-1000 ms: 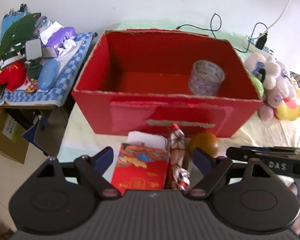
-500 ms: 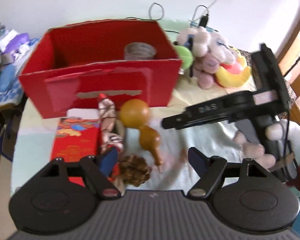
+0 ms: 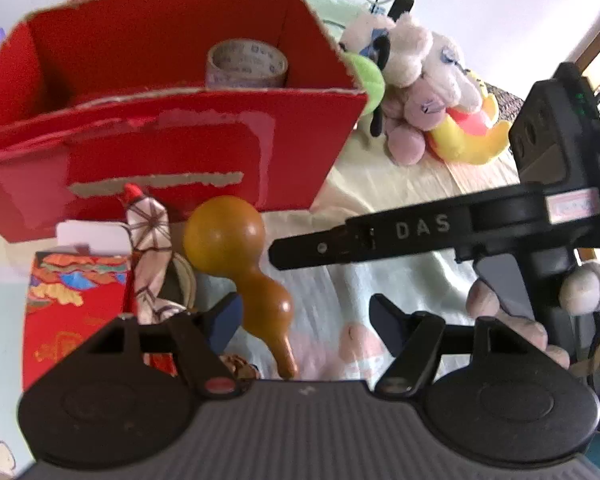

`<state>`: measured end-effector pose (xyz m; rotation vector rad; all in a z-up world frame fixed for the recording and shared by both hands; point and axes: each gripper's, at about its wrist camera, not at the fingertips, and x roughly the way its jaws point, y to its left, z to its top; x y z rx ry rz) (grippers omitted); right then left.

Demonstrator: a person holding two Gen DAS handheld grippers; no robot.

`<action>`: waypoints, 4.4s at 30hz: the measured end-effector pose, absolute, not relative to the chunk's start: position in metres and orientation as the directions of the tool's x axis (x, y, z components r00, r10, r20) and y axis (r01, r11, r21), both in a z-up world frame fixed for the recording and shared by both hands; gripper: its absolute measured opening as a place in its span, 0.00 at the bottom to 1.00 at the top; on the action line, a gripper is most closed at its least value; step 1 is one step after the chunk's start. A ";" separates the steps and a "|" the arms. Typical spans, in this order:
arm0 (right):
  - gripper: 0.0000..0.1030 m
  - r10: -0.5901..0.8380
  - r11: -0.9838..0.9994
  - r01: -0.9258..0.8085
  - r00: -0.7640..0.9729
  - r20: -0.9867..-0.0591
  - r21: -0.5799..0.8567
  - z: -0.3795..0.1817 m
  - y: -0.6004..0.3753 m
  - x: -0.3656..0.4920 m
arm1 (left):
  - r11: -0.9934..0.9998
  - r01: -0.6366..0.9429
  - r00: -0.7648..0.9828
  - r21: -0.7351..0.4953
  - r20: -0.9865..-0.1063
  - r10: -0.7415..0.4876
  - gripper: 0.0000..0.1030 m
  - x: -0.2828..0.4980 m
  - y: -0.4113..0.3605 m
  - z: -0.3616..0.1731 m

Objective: Organize objects
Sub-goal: 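Grasp the orange gourd-shaped toy by its neck with the right gripper, then lift the gourd toy with the right gripper and lower it into the red box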

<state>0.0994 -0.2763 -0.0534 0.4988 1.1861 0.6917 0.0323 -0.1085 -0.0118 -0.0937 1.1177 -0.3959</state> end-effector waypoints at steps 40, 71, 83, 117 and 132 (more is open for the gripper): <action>0.22 0.782 0.576 -0.042 0.319 -0.536 0.816 -0.043 -0.358 0.054 | 0.793 0.511 0.260 -0.332 -0.820 -0.510 0.51 0.041 -0.167 0.008; 0.30 0.718 0.695 -0.218 0.166 -0.676 0.685 -0.073 -0.332 0.030 | 0.835 0.485 0.181 -0.261 -0.904 -0.388 0.50 0.015 -0.176 -0.034; 0.30 0.704 0.707 -0.232 0.319 -0.634 0.668 -0.009 -0.349 0.037 | 0.788 0.561 0.280 -0.253 -0.838 -0.469 0.49 0.024 -0.181 0.021; 0.30 0.530 0.845 -0.279 0.325 -0.783 0.456 0.025 -0.156 0.236 | 0.803 0.573 0.354 -0.165 -0.833 -0.424 0.49 0.223 -0.031 0.058; 0.30 0.435 0.897 -0.193 0.222 -0.873 0.398 -0.022 -0.144 0.259 | 0.831 0.524 0.185 -0.187 -0.927 -0.325 0.54 0.261 -0.036 -0.007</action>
